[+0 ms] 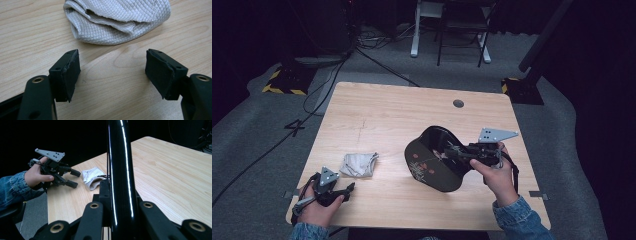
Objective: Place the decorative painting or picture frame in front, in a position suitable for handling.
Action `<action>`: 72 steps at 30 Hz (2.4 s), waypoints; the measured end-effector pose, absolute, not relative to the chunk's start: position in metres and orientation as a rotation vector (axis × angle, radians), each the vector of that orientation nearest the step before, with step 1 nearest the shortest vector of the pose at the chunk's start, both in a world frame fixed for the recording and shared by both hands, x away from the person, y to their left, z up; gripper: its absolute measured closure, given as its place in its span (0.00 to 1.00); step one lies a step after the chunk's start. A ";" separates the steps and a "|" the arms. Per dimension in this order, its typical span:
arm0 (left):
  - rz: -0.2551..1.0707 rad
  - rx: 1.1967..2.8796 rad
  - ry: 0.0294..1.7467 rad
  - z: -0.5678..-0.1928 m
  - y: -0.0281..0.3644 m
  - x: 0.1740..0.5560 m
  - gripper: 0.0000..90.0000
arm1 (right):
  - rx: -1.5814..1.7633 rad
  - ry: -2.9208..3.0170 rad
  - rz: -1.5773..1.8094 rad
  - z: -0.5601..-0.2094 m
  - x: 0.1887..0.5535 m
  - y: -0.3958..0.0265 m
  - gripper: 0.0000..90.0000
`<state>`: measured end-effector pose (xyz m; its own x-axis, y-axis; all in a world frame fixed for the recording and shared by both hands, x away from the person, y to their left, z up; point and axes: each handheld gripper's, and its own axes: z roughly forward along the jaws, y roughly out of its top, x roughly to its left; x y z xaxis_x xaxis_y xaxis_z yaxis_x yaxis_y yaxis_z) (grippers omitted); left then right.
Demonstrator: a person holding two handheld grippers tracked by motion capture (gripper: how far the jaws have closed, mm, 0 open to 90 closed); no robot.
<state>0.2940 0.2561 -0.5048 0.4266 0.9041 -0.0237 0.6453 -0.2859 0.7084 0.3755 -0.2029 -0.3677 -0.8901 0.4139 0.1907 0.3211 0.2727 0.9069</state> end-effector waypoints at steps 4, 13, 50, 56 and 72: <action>0.516 2.036 1.303 -0.505 0.256 0.294 0.32 | 0.697 2.443 1.702 -0.368 0.375 -0.204 0.89; 0.514 2.032 1.307 -0.504 0.257 0.294 0.33 | 0.687 2.429 1.658 -0.371 0.373 -0.202 0.81; 0.551 2.086 1.370 -0.474 0.192 0.359 0.32 | 0.727 2.208 1.649 -0.343 0.326 -0.250 0.47; 0.466 2.042 1.396 -0.471 0.201 0.360 0.63 | 0.724 2.204 1.650 -0.343 0.327 -0.251 0.47; 0.500 1.889 1.598 -0.479 0.254 0.363 0.40 | 0.682 2.211 1.673 -0.344 0.326 -0.249 0.47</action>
<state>0.3635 0.2540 -0.4790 0.2014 0.9747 -0.0974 0.7454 -0.0880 0.6608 0.3265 -0.2487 -0.3438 -0.8477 0.5276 0.0554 0.1969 0.2159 0.9563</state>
